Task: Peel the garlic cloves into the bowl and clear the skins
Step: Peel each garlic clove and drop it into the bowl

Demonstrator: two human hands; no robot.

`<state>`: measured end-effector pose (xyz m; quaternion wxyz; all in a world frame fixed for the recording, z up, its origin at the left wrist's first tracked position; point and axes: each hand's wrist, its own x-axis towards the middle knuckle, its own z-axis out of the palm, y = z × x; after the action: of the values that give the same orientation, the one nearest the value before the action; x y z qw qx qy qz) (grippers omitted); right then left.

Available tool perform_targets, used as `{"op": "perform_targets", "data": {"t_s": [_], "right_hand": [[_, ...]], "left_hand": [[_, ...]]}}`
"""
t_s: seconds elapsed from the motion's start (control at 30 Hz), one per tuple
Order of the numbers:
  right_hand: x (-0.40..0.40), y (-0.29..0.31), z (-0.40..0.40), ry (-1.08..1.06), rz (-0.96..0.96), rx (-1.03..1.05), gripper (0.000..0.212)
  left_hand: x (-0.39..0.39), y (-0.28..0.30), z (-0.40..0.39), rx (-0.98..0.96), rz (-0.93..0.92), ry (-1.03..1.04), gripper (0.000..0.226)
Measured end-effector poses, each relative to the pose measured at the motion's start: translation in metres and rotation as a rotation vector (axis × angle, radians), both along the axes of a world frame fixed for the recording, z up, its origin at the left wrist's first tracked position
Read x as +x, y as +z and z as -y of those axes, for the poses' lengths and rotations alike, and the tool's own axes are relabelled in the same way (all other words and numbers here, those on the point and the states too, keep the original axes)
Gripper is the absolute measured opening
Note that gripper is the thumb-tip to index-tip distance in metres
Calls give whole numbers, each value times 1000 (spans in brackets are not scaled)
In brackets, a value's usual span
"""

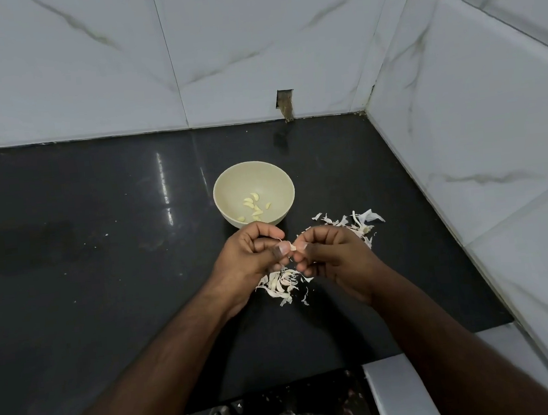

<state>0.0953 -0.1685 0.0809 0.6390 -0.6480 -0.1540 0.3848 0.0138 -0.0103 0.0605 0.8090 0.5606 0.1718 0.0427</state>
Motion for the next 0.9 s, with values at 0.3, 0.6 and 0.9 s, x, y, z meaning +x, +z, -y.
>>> {"op": "perform_targets", "data": {"t_s": [0.3, 0.6, 0.9], "right_hand": [[-7, -1, -10, -87, 107, -95, 21], [-7, -10, -12, -116, 212, -189, 9], [9, -14, 5, -277, 365, -346, 14]], "left_hand": [[0, 1, 5, -68, -26, 28, 22], [-1, -2, 7, 192, 32, 24, 16], [-2, -5, 5, -15, 20, 87, 6]]}}
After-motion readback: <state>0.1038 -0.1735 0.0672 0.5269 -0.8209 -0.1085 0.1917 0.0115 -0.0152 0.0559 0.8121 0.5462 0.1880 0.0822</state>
